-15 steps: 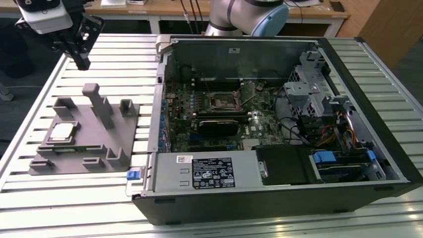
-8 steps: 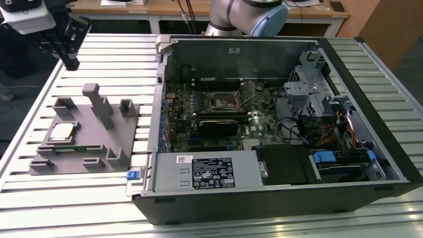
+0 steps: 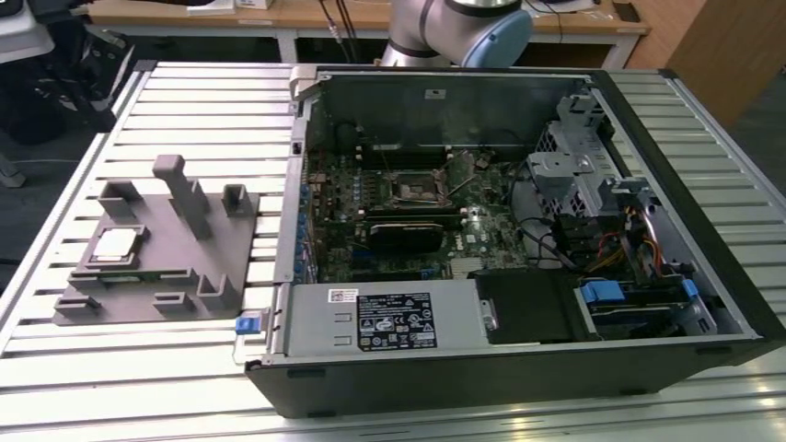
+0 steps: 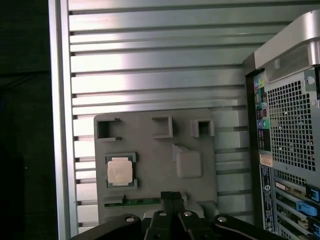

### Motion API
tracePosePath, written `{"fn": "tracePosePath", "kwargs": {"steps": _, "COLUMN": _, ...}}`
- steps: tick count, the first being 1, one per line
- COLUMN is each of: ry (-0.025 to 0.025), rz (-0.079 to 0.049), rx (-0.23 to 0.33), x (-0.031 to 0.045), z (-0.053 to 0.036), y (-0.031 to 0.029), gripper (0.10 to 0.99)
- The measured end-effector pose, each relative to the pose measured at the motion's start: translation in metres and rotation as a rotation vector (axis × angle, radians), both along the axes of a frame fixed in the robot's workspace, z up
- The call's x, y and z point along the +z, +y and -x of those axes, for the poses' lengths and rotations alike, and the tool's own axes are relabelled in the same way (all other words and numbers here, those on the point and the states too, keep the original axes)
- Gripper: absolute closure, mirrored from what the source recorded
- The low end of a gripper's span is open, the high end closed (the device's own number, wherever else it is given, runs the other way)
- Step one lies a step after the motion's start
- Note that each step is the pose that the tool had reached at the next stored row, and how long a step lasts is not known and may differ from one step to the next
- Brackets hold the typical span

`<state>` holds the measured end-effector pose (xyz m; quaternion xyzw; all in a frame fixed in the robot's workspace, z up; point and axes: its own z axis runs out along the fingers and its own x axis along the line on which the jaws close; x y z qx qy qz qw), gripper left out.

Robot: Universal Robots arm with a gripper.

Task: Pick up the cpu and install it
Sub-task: 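Reach for the cpu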

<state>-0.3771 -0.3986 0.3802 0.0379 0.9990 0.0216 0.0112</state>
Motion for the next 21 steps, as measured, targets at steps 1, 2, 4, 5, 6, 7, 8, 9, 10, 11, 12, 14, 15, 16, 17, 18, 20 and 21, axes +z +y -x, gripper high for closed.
{"fn": "tracePosePath", "kwargs": {"steps": 1, "ry": 0.0002, "rz": 0.0, "rx": 0.0, "x": -0.0001, "z": 0.0035, "y": 0.0, "gripper": 0.98}}
{"fn": "tracePosePath", "kwargs": {"steps": 2, "ry": 0.0, "rz": 0.0, "rx": 0.0, "x": -0.0003, "z": 0.007, "y": 0.0, "gripper": 0.98}}
{"fn": "tracePosePath", "kwargs": {"steps": 4, "ry": 0.0, "rz": 0.0, "rx": 0.0, "x": -0.0007, "z": 0.013, "y": 0.0, "gripper": 0.98}}
{"fn": "tracePosePath", "kwargs": {"steps": 5, "ry": 0.0002, "rz": 0.0, "rx": 0.0, "x": -0.0008, "z": 0.0157, "y": 0.0, "gripper": 0.98}}
{"fn": "tracePosePath", "kwargs": {"steps": 6, "ry": 0.0002, "rz": 0.0, "rx": 0.0, "x": -0.001, "z": 0.0183, "y": 0.0, "gripper": 0.98}}
{"fn": "tracePosePath", "kwargs": {"steps": 7, "ry": 0.0004, "rz": 0.0, "rx": 0.0, "x": -0.0011, "z": 0.0207, "y": 0.0, "gripper": 0.98}}
{"fn": "tracePosePath", "kwargs": {"steps": 8, "ry": 0.0004, "rz": 0.0, "rx": 0.0, "x": -0.0013, "z": 0.0231, "y": 0.0, "gripper": 0.98}}
{"fn": "tracePosePath", "kwargs": {"steps": 9, "ry": 0.0005, "rz": 0.0, "rx": 0.0, "x": -0.0016, "z": 0.0255, "y": 0.0, "gripper": 0.98}}
{"fn": "tracePosePath", "kwargs": {"steps": 10, "ry": 0.0005, "rz": 0.0, "rx": 0.0, "x": -0.0019, "z": 0.0279, "y": 0.0, "gripper": 0.98}}
{"fn": "tracePosePath", "kwargs": {"steps": 11, "ry": 0.0009, "rz": 0.0, "rx": 0.0, "x": -0.0021, "z": 0.0303, "y": 0.0, "gripper": 0.98}}
{"fn": "tracePosePath", "kwargs": {"steps": 12, "ry": 0.0019, "rz": 0.0, "rx": 0.0, "x": -0.0023, "z": 0.0323, "y": 0.0, "gripper": 0.98}}
{"fn": "tracePosePath", "kwargs": {"steps": 14, "ry": 0.004, "rz": 0.0, "rx": 0.0, "x": -0.003, "z": 0.037, "y": 0.0, "gripper": 0.98}}
{"fn": "tracePosePath", "kwargs": {"steps": 15, "ry": 0.006, "rz": 0.0, "rx": 0.0, "x": -0.0034, "z": 0.0391, "y": 0.0, "gripper": 0.98}}
{"fn": "tracePosePath", "kwargs": {"steps": 16, "ry": 0.0075, "rz": 0.0, "rx": 0.0, "x": -0.0038, "z": 0.041, "y": 0.0, "gripper": 0.98}}
{"fn": "tracePosePath", "kwargs": {"steps": 17, "ry": 0.0095, "rz": 0.0, "rx": 0.0, "x": -0.0044, "z": 0.0429, "y": 0.0, "gripper": 0.98}}
{"fn": "tracePosePath", "kwargs": {"steps": 18, "ry": 0.012, "rz": 0.0, "rx": 0.0, "x": -0.0048, "z": 0.0444, "y": 0.0, "gripper": 0.98}}
{"fn": "tracePosePath", "kwargs": {"steps": 20, "ry": 0.0181, "rz": 0.0, "rx": 0.0, "x": -0.0058, "z": 0.0476, "y": 0.0, "gripper": 0.98}}
{"fn": "tracePosePath", "kwargs": {"steps": 21, "ry": 0.021, "rz": 0.0, "rx": 0.0, "x": -0.0063, "z": 0.0495, "y": 0.0, "gripper": 0.98}}
